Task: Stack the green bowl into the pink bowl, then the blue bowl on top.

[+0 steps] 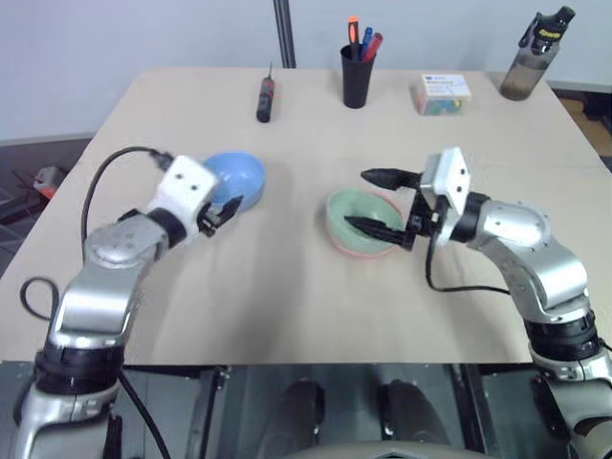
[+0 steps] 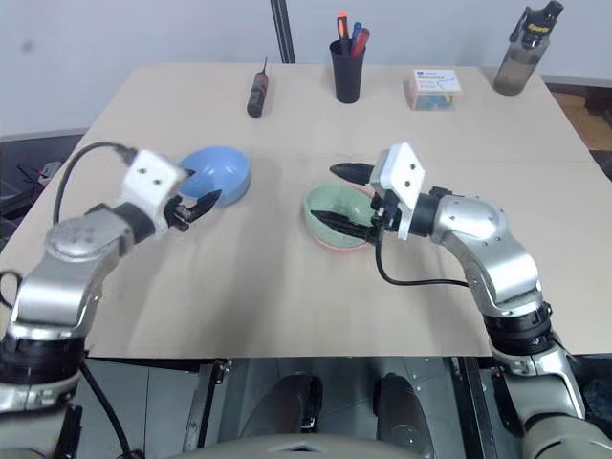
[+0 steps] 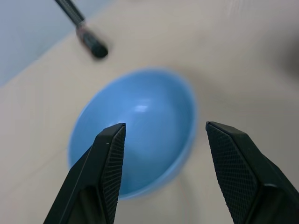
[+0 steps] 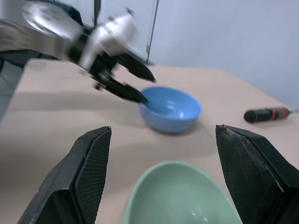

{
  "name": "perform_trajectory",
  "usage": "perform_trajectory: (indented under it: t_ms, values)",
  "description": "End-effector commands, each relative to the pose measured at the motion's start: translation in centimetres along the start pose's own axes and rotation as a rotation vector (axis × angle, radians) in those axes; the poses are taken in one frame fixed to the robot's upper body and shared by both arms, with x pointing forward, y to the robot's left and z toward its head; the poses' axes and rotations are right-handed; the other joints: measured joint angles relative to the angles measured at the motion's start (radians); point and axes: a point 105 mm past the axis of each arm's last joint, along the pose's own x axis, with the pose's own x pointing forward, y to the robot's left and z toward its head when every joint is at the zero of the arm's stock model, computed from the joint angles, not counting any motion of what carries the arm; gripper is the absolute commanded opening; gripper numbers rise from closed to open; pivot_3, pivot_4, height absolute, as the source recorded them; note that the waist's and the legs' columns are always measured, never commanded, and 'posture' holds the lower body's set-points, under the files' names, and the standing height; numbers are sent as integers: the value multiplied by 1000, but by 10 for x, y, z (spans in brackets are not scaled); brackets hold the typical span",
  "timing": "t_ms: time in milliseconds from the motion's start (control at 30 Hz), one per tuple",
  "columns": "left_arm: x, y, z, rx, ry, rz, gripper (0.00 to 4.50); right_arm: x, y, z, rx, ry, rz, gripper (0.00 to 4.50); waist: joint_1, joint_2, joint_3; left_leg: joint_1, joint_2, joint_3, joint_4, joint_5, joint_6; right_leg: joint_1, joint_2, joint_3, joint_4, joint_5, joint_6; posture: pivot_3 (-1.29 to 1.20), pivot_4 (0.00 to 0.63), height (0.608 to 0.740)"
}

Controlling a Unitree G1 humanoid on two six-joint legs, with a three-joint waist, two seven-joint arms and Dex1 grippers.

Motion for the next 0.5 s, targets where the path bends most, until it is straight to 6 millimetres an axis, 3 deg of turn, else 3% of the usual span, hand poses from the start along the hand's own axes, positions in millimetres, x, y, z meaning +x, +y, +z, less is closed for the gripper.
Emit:
perform_trajectory:
  t_ms: [33, 167, 267, 433, 500]
  values:
    - [7, 5, -3, 82, 67, 11, 2894, -7, -3, 14, -44, -34, -24, 3717, -3, 0, 0, 0, 0, 0, 0, 0, 0, 0, 0, 0, 0, 0, 0, 0, 150, 740]
    - [21, -1, -12, 176, 139, -51, 2894, -14, -7, 12, -57, -11, -53, 3717, 0, 0, 0, -1, 0, 1, -1, 0, 0, -1, 0, 0, 0, 0, 0, 0, 150, 740]
    - [27, -4, -15, 199, 152, -81, 2174, -17, -9, 14, -63, -13, -68, 3794, 0, 0, 0, -1, 0, 1, -1, 0, 0, -1, 0, 0, 0, 0, 0, 0, 150, 740]
    - [35, -4, -12, 208, 142, -108, 62, -26, -11, 14, -77, 1, -100, 3794, 1, 0, 0, -3, 0, 1, 0, 0, 0, -4, 0, 0, 0, 0, 0, 0, 150, 740]
    - [36, -4, -9, 206, 132, -117, 24, -30, -12, 13, -82, 13, -115, 3794, 1, 0, 0, -4, 0, 1, 0, 0, 0, -4, 0, 0, 0, 0, 0, 0, 150, 740]
